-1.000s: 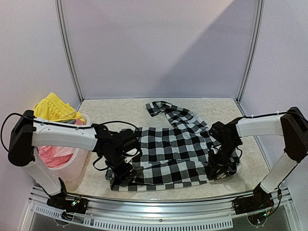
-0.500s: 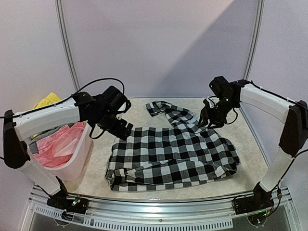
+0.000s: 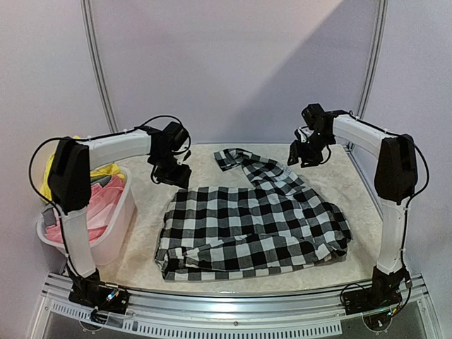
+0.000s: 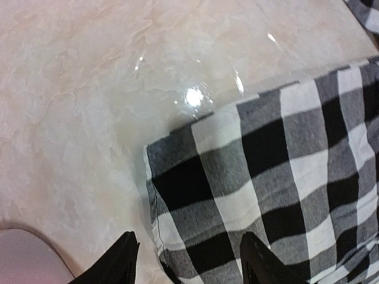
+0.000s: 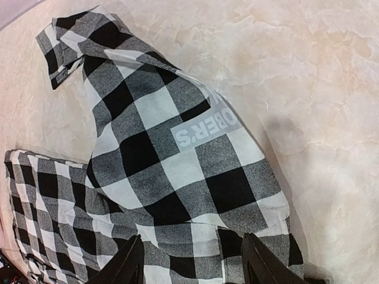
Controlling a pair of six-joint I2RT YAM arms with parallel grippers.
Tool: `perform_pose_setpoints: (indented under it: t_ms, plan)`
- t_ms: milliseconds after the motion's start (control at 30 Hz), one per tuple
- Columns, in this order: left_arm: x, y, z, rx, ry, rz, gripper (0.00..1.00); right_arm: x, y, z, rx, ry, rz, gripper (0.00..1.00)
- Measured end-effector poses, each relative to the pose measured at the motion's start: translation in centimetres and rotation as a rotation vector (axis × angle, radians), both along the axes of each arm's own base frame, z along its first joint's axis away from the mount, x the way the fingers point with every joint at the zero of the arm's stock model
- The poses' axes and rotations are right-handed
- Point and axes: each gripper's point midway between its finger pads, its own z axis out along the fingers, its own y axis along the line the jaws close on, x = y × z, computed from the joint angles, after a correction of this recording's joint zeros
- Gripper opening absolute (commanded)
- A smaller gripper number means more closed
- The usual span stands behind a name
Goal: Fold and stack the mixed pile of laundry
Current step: Pick up the 1/3-folded shirt from the center of the board.
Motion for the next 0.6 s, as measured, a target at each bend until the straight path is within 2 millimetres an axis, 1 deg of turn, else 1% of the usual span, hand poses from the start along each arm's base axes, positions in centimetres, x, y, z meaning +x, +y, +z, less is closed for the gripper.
perform_pose_setpoints:
  t_ms: [133,300,433,600]
  plan:
    - [2.3,0.6,-1.9,-0.005,0.042,0.035,0.5,0.3,0.3,-0.3,0.008,0.003,0.009,0.57]
    - [3.9,0.9,-3.7,-0.003,0.083,0.059,0.48,0.9,1.1,0.9,0.055,-0.014,0.011,0.57]
    - [4.3,0.8,-4.8,-0.002,0.111,0.062,0.46,1.4,1.5,1.3,0.075,-0.023,0.007,0.57]
    - [3.9,1.0,-6.4,0.014,0.157,0.062,0.44,1.5,1.7,0.9,0.086,-0.009,0.001,0.57]
